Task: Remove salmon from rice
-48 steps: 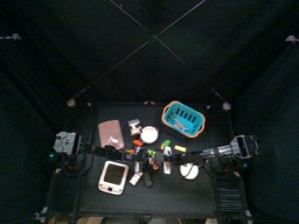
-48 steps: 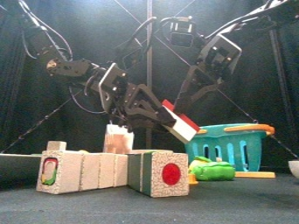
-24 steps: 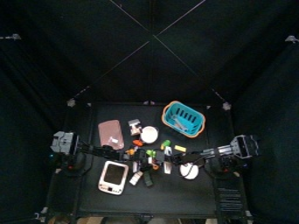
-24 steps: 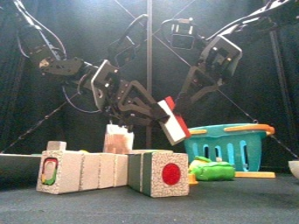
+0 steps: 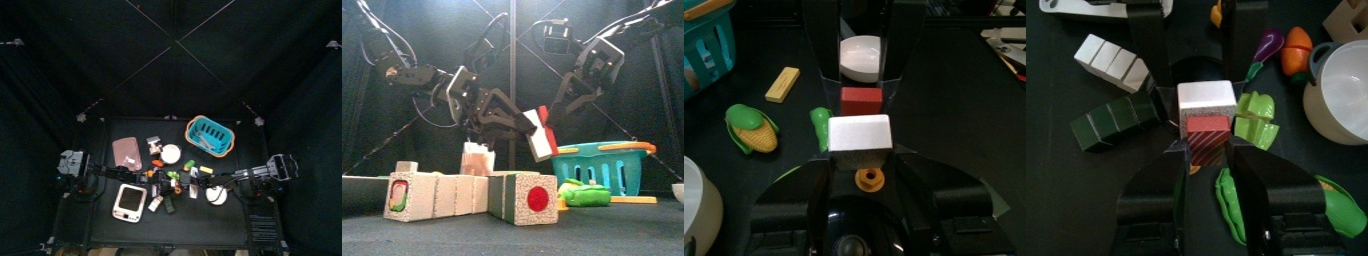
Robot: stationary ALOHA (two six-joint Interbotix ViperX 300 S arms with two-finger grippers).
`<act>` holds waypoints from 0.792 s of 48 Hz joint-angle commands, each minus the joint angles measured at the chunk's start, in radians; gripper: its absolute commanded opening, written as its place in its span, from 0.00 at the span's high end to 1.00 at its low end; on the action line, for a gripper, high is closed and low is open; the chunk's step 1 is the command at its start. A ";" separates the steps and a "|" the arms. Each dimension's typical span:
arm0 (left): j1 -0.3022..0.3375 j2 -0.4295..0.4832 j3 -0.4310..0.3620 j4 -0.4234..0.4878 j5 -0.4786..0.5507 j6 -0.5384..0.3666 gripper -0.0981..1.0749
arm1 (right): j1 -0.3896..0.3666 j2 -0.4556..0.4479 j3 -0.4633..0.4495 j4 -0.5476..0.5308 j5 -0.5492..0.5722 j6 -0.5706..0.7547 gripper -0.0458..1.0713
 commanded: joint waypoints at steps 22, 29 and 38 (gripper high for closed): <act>0.002 -0.031 0.014 -0.006 0.002 0.000 0.49 | -0.002 -0.038 0.000 0.005 0.006 0.002 0.57; 0.002 -0.031 0.014 -0.006 0.002 0.000 0.49 | -0.002 -0.038 0.000 0.005 0.006 0.002 0.57; 0.002 -0.031 0.014 -0.006 0.002 0.000 0.49 | -0.002 -0.038 0.000 0.005 0.006 0.002 0.57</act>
